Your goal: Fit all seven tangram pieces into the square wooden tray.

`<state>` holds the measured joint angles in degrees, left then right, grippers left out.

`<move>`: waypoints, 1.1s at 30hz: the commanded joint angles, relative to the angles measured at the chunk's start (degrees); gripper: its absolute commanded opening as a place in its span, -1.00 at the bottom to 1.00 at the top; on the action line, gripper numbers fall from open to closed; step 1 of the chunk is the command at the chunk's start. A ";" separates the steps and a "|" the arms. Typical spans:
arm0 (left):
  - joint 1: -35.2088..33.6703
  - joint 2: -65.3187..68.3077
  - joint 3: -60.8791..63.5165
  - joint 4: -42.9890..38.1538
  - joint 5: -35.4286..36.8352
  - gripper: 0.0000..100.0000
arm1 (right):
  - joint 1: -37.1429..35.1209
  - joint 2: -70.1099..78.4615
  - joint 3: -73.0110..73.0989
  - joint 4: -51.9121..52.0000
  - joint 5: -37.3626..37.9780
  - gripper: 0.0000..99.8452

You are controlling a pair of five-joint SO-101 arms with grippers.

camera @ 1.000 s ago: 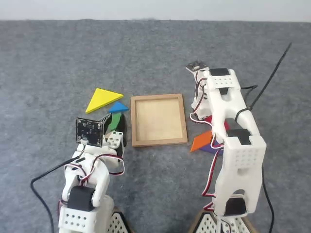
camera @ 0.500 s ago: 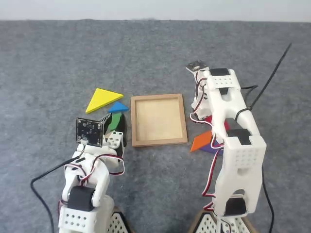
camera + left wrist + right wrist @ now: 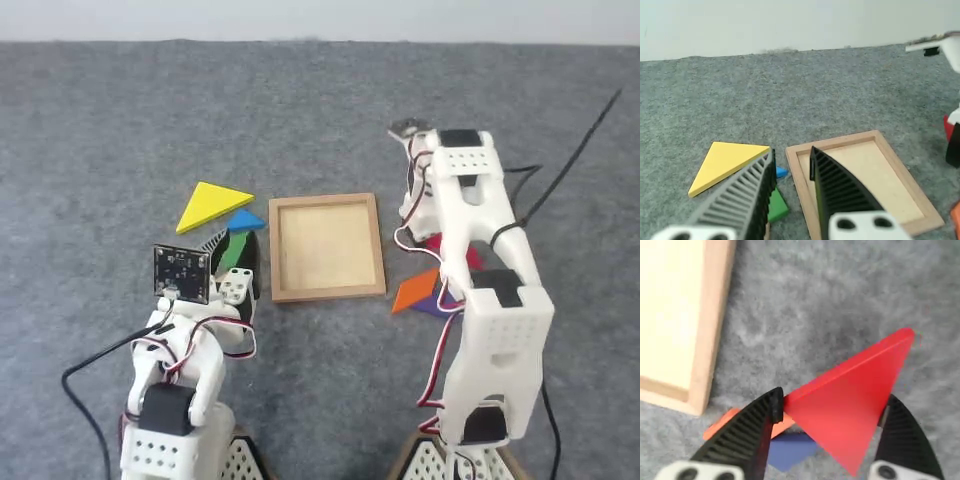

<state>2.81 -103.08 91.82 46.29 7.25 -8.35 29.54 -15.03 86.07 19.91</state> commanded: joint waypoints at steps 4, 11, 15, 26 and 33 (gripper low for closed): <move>0.44 -0.79 -0.04 -1.85 -0.44 -0.77 | -0.40 -8.57 -7.30 5.93 -0.26 -0.49; 0.00 -0.79 0.04 -1.85 -0.53 -0.77 | -10.95 -10.68 -12.84 9.71 11.60 -0.49; -0.70 -0.79 -0.13 -1.93 -0.53 -0.77 | -18.59 -10.42 -12.92 8.75 24.97 -0.49; -14.86 -0.70 -1.27 -0.79 1.14 -0.77 | -26.51 -1.63 -13.27 4.70 34.37 -0.48; -23.74 -0.79 -1.98 4.40 1.14 -0.77 | -27.03 1.98 -13.27 1.10 34.46 -0.43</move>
<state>-18.02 -103.08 92.44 49.71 7.87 -34.64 32.44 -25.14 89.05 53.49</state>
